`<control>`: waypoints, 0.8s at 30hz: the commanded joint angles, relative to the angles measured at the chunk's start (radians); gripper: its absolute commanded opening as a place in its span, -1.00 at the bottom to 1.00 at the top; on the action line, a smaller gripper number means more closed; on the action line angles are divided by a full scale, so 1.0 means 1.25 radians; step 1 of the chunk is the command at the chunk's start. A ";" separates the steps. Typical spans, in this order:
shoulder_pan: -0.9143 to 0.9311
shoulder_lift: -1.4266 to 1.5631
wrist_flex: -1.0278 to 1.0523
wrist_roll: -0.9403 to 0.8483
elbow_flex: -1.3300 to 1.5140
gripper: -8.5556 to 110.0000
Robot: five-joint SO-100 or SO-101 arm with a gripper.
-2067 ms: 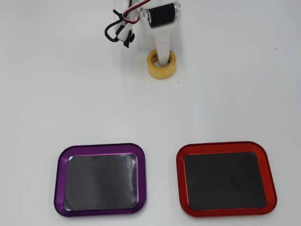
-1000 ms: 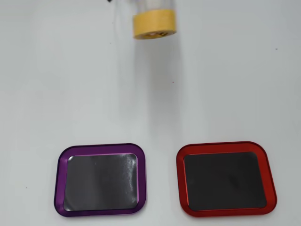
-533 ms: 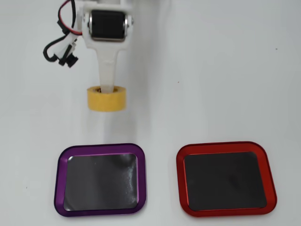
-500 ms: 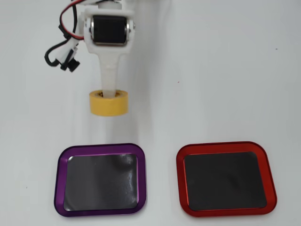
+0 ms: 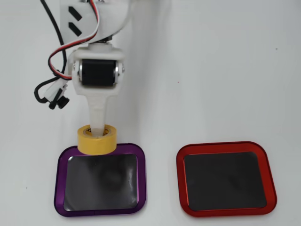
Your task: Grasp a tape and put it in the right purple dish.
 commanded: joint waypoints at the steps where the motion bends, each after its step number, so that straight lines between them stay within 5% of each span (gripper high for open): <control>1: 0.001 0.001 -0.013 -0.013 -0.052 -0.86; 16: -0.004 0.012 0.083 -0.009 -0.054 -0.76; 24: -0.011 0.182 0.360 -0.004 -0.096 -0.65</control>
